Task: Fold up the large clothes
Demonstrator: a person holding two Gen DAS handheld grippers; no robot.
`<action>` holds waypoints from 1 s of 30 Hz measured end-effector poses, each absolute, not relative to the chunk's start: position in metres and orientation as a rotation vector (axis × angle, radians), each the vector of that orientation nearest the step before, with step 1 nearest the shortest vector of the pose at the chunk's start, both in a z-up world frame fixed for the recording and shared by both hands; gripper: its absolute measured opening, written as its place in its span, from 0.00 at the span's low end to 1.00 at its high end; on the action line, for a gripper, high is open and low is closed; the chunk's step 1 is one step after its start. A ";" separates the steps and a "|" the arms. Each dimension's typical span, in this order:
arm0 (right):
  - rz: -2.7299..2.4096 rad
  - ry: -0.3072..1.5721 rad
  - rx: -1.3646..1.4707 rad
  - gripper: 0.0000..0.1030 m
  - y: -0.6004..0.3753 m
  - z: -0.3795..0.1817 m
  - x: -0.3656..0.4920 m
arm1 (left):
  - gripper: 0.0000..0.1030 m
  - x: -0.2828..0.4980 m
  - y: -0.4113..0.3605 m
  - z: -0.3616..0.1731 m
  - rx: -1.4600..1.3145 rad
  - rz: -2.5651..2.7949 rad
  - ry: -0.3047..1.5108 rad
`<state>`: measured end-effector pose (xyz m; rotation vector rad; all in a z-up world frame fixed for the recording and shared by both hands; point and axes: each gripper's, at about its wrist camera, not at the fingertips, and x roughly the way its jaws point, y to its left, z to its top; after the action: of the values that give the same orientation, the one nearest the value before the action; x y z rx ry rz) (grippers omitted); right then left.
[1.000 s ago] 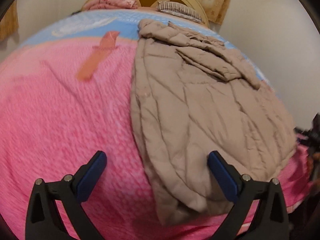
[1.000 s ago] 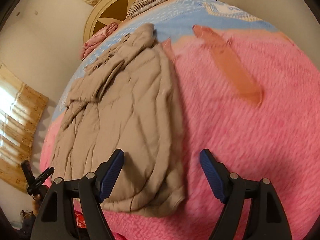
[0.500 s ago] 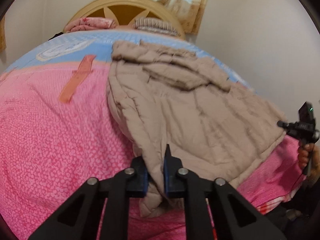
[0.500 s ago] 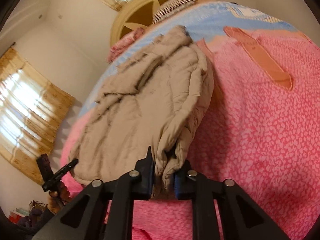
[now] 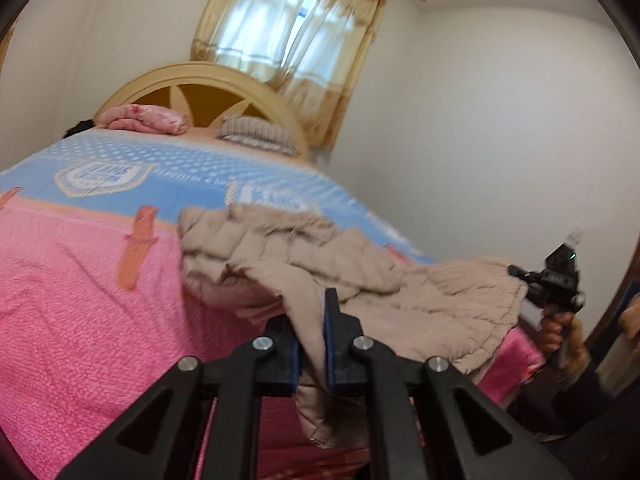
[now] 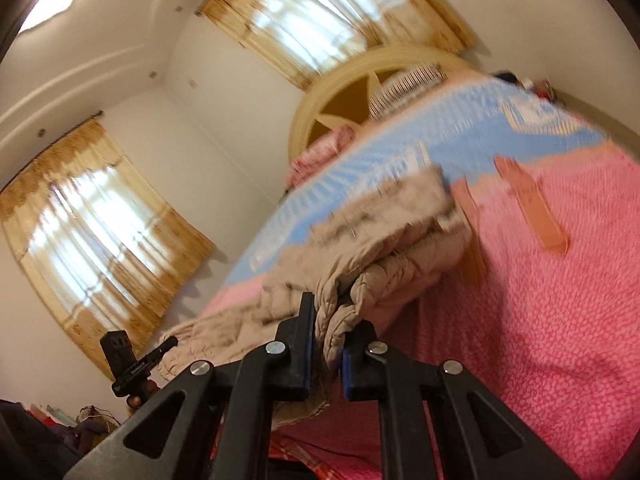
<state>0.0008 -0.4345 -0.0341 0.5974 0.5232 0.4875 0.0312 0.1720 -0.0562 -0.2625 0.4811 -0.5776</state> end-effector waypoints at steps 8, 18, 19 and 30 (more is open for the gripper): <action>0.524 0.341 0.612 0.08 -0.433 0.025 -0.012 | 0.09 0.051 0.192 -0.023 -0.418 -0.658 0.424; 0.511 0.376 0.656 0.08 -0.421 0.034 0.107 | 0.09 0.149 0.206 -0.031 -0.519 -0.653 0.477; 0.504 0.389 0.656 0.08 -0.419 0.034 0.125 | 0.09 0.162 0.206 -0.032 -0.523 -0.658 0.481; 0.356 0.522 0.645 0.08 -0.410 -0.010 0.270 | 0.10 0.293 0.209 -0.081 -0.572 -0.579 0.670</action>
<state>0.2695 -0.4103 -0.0104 0.6452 0.5223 0.3558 0.2932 0.2090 -0.0814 -0.5719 0.6698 -0.5790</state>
